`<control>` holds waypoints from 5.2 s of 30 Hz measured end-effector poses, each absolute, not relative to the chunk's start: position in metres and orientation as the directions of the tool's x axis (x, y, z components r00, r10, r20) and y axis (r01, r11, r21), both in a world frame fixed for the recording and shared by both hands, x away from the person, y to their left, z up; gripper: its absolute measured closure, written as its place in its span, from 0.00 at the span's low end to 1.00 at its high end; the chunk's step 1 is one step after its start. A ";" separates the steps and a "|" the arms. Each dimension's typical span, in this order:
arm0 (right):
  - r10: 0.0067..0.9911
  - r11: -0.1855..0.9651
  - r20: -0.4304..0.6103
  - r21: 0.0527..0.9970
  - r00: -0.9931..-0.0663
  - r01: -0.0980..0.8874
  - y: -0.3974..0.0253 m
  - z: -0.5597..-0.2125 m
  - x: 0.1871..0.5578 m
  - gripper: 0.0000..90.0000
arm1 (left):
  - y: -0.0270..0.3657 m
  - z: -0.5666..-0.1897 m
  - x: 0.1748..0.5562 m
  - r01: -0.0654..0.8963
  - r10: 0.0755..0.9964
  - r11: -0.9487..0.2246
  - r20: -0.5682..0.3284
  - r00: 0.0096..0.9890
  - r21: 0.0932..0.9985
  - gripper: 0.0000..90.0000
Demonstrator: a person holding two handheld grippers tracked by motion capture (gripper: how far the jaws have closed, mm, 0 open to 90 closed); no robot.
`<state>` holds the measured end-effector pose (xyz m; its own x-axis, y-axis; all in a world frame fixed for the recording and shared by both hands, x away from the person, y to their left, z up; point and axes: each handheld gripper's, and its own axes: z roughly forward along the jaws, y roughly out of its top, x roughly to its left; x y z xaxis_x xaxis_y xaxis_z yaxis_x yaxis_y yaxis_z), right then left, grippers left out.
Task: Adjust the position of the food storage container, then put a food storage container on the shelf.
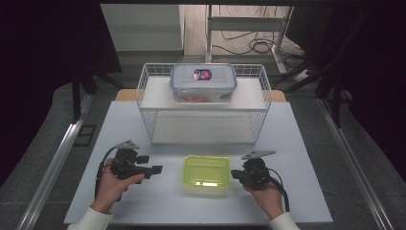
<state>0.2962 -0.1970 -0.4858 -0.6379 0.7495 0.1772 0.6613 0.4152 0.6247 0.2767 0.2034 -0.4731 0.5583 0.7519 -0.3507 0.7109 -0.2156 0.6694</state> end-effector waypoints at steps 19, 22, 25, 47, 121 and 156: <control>0.751 0.416 0.162 0.638 -0.641 0.648 -0.187 -0.489 0.311 0.99 | 0.199 -0.476 0.277 0.710 0.747 -0.235 -0.344 0.569 0.663 0.27; 0.751 0.415 0.162 0.637 -0.640 0.649 -0.187 -0.490 0.312 0.99 | 0.199 -0.477 0.277 0.713 0.748 -0.233 -0.346 0.566 0.662 0.27; 0.753 0.412 0.160 0.643 -0.639 0.646 -0.189 -0.489 0.311 0.99 | 0.199 -0.476 0.277 0.710 0.747 -0.234 -0.345 0.568 0.664 0.27; 0.733 0.255 0.315 0.695 -0.603 0.673 -0.219 -0.472 0.307 0.49 | 0.191 -0.478 0.274 0.708 0.739 -0.176 -0.384 0.553 0.684 0.26; 0.649 0.216 0.508 0.591 -0.566 0.777 -0.201 -0.499 0.309 0.82 | 0.136 -0.514 0.279 0.777 0.641 -0.117 -0.551 0.535 0.618 0.82; 0.647 0.215 0.438 0.680 -0.624 0.701 -0.204 -0.478 0.297 0.88 | 0.136 -0.496 0.264 0.702 0.641 -0.100 -0.494 0.587 0.705 0.89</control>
<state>0.2968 -0.2038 -0.4780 -0.6237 0.6473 0.4381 0.7009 0.2151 0.6801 0.2643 0.1364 -0.4961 0.5872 0.6413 -0.4939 0.7023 -0.1003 0.7048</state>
